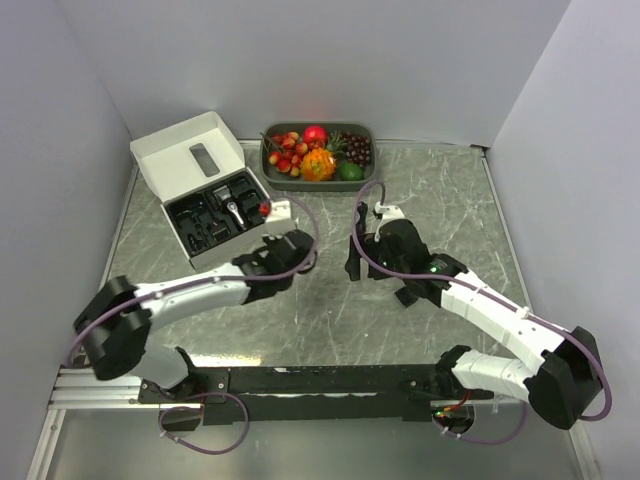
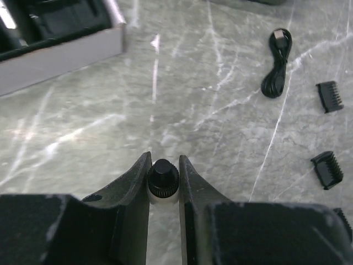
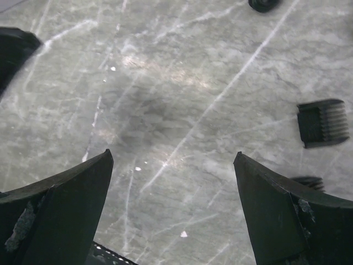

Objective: Sort the hair-cutting tools

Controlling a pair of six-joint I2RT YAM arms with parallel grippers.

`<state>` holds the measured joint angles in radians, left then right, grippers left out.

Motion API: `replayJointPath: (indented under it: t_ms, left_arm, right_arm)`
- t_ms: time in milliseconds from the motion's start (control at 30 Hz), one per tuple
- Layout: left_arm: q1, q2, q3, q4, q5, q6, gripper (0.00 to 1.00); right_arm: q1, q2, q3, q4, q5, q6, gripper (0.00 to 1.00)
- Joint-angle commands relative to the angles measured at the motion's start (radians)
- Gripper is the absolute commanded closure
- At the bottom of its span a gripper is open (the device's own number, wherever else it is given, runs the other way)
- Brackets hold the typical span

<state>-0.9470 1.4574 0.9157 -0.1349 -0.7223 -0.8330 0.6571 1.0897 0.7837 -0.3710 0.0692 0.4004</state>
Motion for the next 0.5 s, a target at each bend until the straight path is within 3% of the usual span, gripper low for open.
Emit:
replayJointPath:
  t_ms: [0, 200, 467]
  left_arm:
    - [0.125, -0.13, 0.041, -0.179, 0.197, 0.007, 0.78]
    - [0.333, -0.2, 0.144, -0.345, 0.368, 0.06, 0.76]
    - [0.624, -0.137, 0.27, -0.469, 0.552, 0.118, 0.73]
  right_arm:
    - [0.015, 0.022, 0.086, 0.003, -0.017, 0.002, 0.01]
    - [0.022, 0.094, 0.17, -0.003, -0.063, 0.0, 0.01]
    - [0.081, 0.234, 0.311, -0.04, -0.071, -0.021, 0.01]
